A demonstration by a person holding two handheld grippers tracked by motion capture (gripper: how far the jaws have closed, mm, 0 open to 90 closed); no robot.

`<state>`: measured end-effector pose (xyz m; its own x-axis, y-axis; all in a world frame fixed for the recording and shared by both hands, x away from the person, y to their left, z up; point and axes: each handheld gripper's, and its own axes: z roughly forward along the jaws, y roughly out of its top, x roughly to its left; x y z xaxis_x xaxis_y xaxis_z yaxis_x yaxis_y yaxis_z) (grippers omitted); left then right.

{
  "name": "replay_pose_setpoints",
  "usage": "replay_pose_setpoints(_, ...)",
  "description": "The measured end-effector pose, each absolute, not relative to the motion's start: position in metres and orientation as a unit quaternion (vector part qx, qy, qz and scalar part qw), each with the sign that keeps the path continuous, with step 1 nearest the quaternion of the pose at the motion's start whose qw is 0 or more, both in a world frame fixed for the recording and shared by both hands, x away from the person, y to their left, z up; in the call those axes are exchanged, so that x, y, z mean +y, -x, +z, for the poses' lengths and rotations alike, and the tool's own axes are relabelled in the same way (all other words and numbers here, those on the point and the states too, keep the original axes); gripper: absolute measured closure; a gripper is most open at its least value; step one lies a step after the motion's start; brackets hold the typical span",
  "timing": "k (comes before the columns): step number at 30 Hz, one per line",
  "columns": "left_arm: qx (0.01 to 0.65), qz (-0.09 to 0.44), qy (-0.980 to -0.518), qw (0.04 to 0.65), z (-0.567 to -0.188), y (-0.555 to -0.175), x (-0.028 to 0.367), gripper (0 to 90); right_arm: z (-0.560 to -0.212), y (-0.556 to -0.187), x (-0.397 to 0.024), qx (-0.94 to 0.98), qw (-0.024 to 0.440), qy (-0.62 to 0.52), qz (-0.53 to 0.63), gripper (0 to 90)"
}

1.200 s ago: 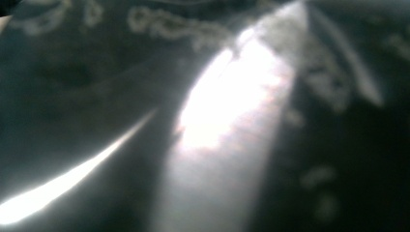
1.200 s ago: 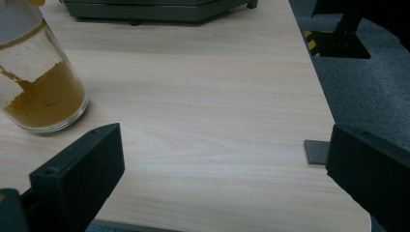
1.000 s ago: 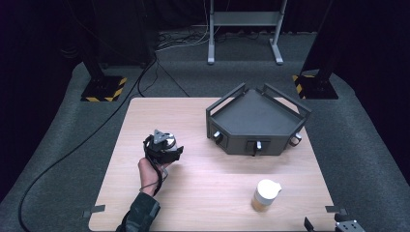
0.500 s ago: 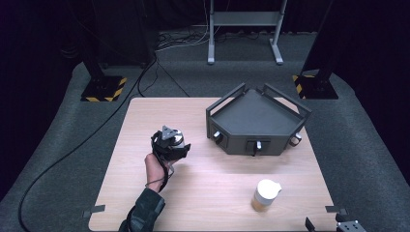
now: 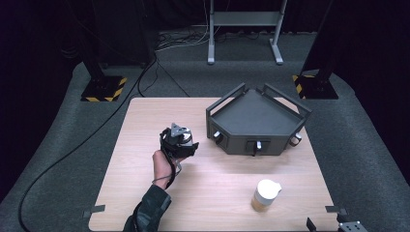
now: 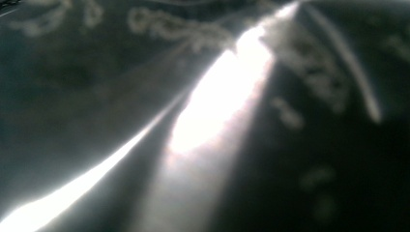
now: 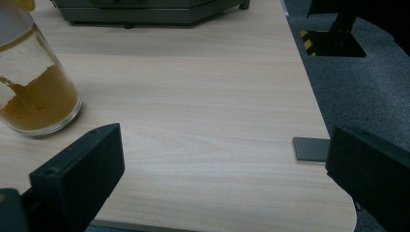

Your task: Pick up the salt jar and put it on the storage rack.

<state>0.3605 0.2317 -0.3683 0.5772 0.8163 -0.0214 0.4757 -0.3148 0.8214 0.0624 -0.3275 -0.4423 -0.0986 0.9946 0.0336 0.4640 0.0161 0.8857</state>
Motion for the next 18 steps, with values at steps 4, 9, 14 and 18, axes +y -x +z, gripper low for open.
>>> replay_pose_setpoints(4, 0.408, 0.204, -0.785, 0.418, -0.366, -0.362, 0.228, 32.1, -0.442, -0.062, -0.328, 0.628, 0.337, -0.581, 0.394, 0.0)
replay_pose_setpoints(9, 0.403, 0.203, -0.787, 0.421, -0.362, -0.364, 0.224, 32.1, -0.442, -0.062, -0.328, 0.628, 0.337, -0.580, 0.393, 0.0)
replay_pose_setpoints(14, 0.398, 0.200, -0.789, 0.424, -0.359, -0.367, 0.218, 32.1, -0.442, -0.062, -0.328, 0.628, 0.337, -0.581, 0.393, 0.0)
replay_pose_setpoints(18, 0.394, 0.196, -0.791, 0.426, -0.358, -0.369, 0.214, 32.1, -0.442, -0.062, -0.328, 0.628, 0.337, -0.581, 0.392, 0.0)
